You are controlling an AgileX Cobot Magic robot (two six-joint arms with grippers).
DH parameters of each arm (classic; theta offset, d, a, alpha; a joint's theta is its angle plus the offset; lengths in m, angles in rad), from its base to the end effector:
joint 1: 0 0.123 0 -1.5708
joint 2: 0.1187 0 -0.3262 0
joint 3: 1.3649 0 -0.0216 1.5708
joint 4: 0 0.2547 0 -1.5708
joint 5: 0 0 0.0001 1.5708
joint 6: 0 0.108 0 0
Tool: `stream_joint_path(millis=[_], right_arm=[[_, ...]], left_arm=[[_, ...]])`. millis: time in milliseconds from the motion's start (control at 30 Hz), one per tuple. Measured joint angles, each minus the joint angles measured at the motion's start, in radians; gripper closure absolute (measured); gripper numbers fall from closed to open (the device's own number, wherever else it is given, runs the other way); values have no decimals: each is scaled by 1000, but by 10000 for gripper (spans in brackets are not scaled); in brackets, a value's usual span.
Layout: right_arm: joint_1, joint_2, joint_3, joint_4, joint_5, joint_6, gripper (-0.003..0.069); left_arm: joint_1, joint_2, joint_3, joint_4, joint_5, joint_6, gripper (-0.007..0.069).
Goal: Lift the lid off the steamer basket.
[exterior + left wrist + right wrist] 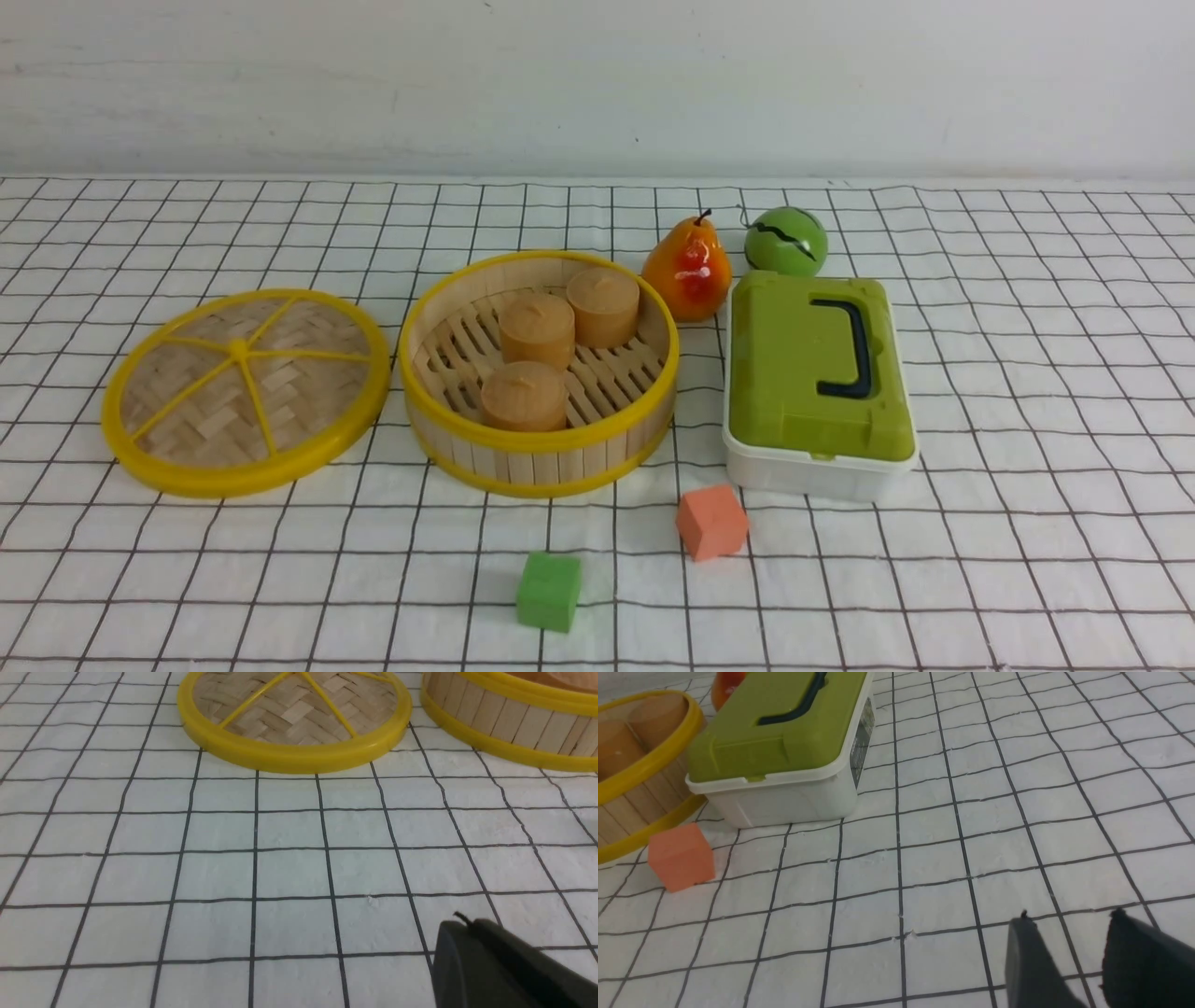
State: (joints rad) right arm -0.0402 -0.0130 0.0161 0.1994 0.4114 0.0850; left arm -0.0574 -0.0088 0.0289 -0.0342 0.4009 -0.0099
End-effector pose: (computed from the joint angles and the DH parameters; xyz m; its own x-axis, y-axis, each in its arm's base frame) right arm 0.0301 0.0074 0.1664 -0.3124 0.2769 -0.9087 0.0495 0.9600 0.2755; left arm 0.0303 -0.0032 0.1620 -0.3295 -0.0225 -0.9439 0.0564 0.9975 -0.0435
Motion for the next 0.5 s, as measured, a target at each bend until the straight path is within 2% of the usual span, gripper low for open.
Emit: stream_joint_path(millis=[500], right_arm=[[0, 0, 0, 0, 0, 0, 419]], left_arm=[[0, 0, 0, -39, 3, -3, 637]])
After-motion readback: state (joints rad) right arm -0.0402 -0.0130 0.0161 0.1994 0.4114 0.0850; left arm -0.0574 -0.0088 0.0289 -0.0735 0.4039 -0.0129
